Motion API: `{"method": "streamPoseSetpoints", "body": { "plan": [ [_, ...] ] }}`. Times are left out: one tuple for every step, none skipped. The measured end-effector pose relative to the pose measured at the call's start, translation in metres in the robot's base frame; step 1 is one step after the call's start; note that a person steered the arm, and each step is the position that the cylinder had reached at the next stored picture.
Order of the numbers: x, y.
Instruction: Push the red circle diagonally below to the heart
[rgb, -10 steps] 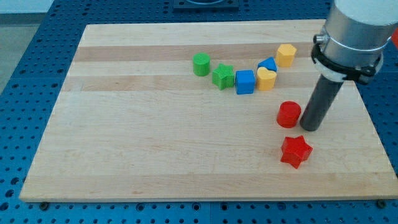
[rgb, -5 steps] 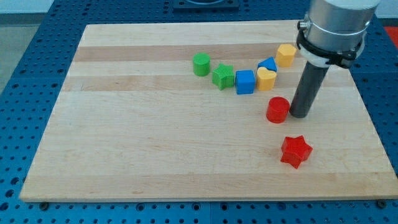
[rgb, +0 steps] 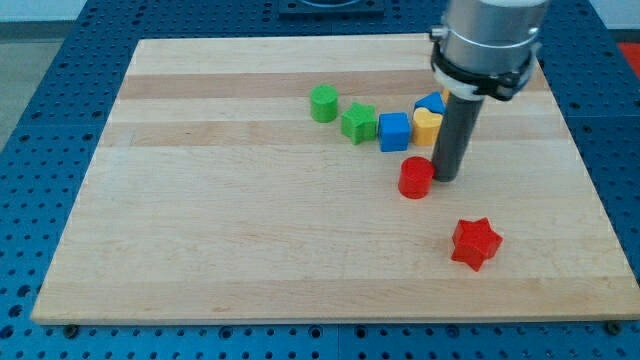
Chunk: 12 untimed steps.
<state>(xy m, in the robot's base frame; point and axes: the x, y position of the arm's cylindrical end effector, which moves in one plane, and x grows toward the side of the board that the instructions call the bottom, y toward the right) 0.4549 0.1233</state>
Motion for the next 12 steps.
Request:
{"method": "streamPoseSetpoints", "body": {
  "plan": [
    [-0.004,0.000],
    [0.020,0.000],
    [0.041,-0.004],
    [0.063,-0.017],
    [0.074,-0.037],
    [0.074,-0.037],
    [0.063,-0.037],
    [0.043,-0.038],
    [0.031,-0.039],
    [0.023,-0.039],
    [0.022,-0.039],
    [0.022,-0.001]
  ]
}}
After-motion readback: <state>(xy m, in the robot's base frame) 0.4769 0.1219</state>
